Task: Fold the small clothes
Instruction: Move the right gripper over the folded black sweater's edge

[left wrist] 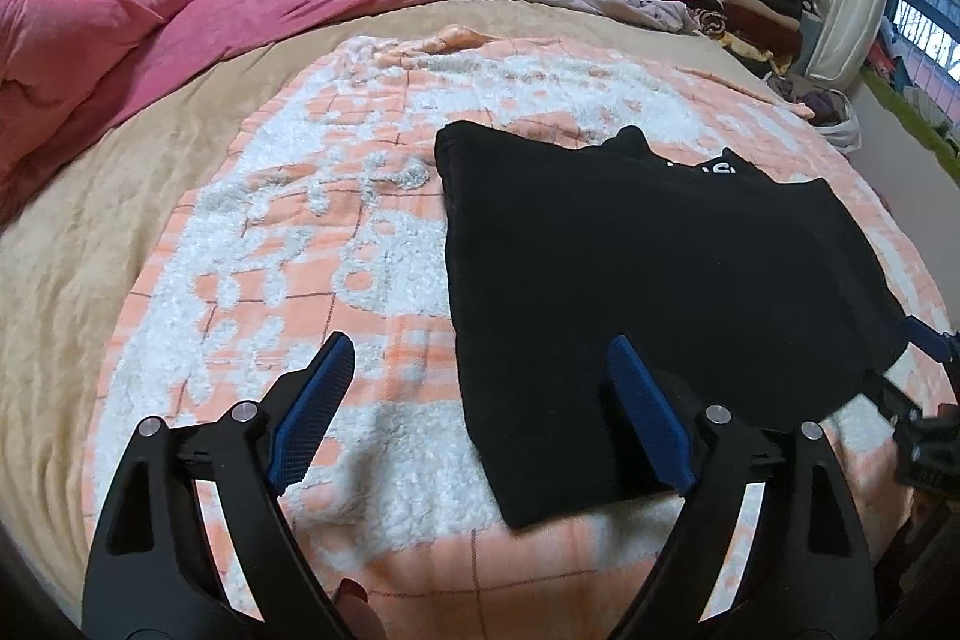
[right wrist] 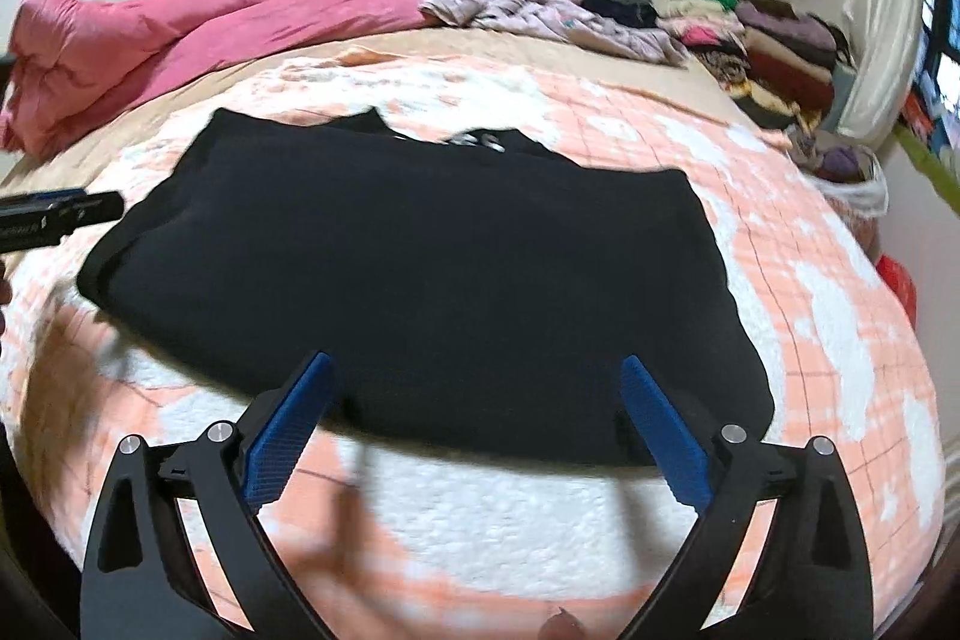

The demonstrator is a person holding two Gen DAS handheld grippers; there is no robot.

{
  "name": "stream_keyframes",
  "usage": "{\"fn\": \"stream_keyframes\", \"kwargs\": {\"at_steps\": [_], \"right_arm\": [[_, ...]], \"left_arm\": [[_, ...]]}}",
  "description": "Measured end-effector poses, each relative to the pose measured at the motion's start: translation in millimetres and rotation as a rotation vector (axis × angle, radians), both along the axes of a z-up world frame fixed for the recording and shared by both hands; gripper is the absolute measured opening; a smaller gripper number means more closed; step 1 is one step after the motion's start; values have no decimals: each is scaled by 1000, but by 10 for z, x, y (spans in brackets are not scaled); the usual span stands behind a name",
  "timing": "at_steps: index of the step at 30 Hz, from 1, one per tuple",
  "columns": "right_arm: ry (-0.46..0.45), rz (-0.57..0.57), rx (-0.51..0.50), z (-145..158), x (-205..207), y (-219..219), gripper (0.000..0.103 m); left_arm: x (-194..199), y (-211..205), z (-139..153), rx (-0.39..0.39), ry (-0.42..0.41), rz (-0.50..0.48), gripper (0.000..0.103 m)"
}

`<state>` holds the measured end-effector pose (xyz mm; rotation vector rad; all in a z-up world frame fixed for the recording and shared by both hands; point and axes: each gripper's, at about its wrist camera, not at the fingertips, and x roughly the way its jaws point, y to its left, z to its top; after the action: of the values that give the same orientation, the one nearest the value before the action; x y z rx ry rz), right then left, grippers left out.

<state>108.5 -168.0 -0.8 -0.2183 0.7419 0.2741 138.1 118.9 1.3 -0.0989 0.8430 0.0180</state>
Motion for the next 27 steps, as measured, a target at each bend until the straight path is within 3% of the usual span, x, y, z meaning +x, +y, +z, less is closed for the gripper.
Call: {"fn": "stream_keyframes", "kwargs": {"at_steps": [3,9,27], "right_arm": [[-16,45,-4,45,-77,162,98],[-36,137,-23,83,-209,494,98],[-47,292,-106,-35,-304,1218,98]], "left_arm": [[-22,19,35,-4,-1,-6,89],[-64,108,121,-17,-24,0,93],[-10,356,132,-36,-38,71,93]]}}
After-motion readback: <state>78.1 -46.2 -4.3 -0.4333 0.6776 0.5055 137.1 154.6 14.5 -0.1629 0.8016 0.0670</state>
